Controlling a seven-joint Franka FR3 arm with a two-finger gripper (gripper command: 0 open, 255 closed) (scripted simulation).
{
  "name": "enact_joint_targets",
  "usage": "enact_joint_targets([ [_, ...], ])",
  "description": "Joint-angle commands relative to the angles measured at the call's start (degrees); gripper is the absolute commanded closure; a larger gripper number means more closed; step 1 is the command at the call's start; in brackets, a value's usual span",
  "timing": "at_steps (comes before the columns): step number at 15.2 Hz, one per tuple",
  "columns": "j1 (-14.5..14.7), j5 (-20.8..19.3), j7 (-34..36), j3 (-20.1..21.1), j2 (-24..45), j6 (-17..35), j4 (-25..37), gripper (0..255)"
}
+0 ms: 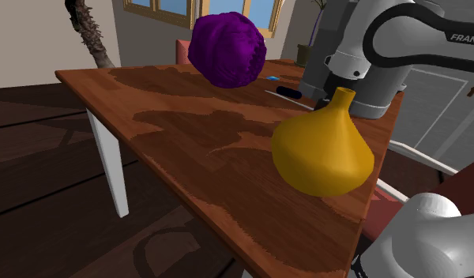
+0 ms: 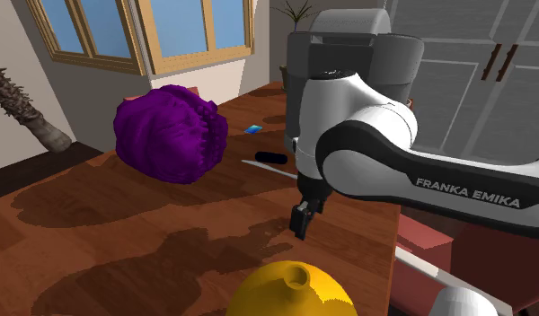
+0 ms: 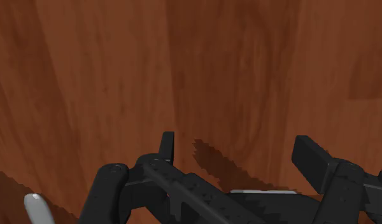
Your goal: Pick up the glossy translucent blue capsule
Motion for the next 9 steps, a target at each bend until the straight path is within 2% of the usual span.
enact_joint_targets([
  [1, 0.0, 0.0, 0.0, 0.0, 0.0, 0.0, 0.0, 0],
  [9, 0.3, -2.5, -14.0, -8.3, 15.1, 2.0, 13.4, 0],
])
